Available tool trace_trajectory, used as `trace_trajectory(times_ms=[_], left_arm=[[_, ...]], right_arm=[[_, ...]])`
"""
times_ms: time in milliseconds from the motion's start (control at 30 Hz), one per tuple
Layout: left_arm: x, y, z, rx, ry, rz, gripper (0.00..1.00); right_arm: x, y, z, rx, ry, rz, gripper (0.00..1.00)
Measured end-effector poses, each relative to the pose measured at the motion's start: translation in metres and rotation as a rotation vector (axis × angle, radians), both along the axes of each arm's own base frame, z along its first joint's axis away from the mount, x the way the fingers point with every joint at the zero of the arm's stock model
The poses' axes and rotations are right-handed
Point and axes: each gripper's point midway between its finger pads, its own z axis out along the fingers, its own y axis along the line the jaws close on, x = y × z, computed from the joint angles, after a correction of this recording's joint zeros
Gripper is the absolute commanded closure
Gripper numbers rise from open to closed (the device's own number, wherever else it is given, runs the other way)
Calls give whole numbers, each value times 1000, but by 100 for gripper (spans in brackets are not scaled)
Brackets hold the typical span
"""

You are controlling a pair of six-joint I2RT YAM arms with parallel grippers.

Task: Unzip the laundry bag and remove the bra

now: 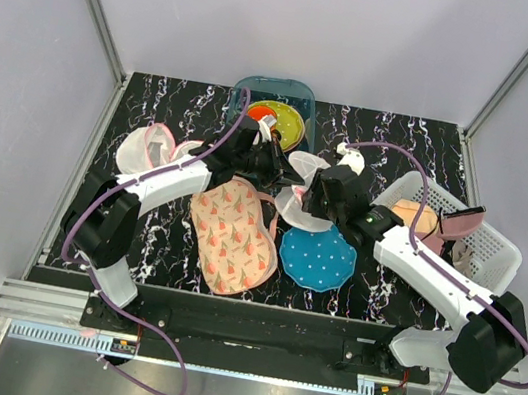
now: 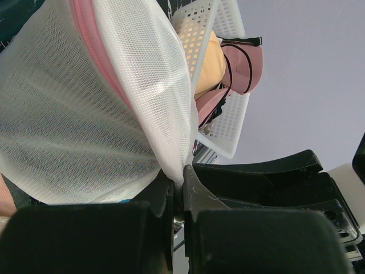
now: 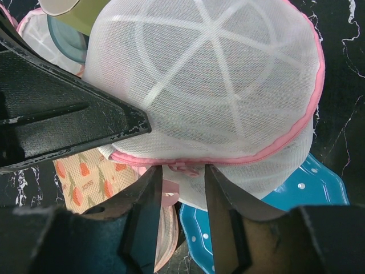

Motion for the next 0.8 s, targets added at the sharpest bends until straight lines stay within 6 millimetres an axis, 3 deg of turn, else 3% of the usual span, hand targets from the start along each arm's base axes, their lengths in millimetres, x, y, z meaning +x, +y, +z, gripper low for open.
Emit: trace_trajectory(times_ms=[233, 567, 800], left_arm=[[0, 0, 0, 0, 0, 0, 100], [0, 0, 0, 0, 0, 0, 100], [-1, -1, 1, -3, 1, -6, 100]], right_arm=[[1, 1, 1, 5, -7, -1, 100], [0, -13, 3, -13, -29, -21, 100], [9, -72, -15, -30, 1, -150, 100]])
